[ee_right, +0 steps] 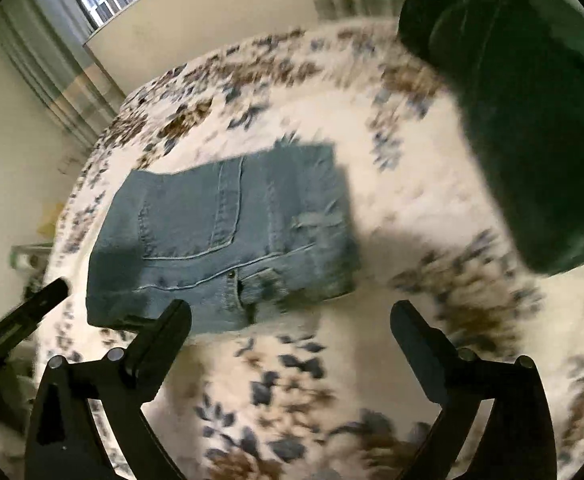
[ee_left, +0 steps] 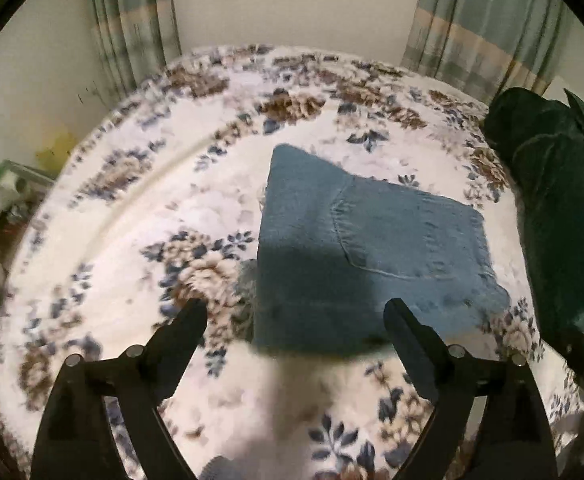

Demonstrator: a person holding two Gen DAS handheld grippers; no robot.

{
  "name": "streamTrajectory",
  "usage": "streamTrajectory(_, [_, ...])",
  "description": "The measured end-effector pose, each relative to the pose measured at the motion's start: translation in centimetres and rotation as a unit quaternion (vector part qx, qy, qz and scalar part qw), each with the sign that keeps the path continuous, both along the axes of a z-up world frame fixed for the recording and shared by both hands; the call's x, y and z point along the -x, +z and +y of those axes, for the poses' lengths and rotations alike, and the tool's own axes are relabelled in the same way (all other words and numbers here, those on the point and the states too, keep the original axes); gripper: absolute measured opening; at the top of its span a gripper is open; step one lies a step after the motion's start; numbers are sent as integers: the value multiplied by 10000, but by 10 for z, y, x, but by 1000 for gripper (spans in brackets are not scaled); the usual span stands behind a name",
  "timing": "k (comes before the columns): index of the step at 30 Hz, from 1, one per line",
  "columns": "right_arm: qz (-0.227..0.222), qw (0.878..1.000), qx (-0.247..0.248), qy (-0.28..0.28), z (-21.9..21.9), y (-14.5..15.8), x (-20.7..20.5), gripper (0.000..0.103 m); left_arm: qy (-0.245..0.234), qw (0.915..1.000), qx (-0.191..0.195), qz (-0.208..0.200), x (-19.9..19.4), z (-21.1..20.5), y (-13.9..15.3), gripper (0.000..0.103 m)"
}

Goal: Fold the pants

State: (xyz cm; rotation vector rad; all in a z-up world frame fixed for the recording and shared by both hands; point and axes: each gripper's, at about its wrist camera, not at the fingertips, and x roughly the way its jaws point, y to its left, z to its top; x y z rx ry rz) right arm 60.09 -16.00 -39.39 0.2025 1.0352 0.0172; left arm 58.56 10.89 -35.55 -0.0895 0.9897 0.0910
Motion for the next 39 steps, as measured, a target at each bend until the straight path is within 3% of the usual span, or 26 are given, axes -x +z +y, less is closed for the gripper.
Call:
streamTrajectory(8, [-638,9958,657,-19,5,107,93,102,4,9976,-393,-568,79,-27,85,91])
streamTrajectory(22, [-1729,9818,784,-43,7,300,322,102,-234,9872,-496,-1499,260,-47,238,91])
streamTrajectory(30, [-2183,9724,823,-11,8,384,451,102,-150,9838,-395,-1744,356,-40,292,91])
streamTrajectory(39, [-2462,9661,754,173,2,445,549,102,-156,9797,-379,-1964,430,-43,330,91])
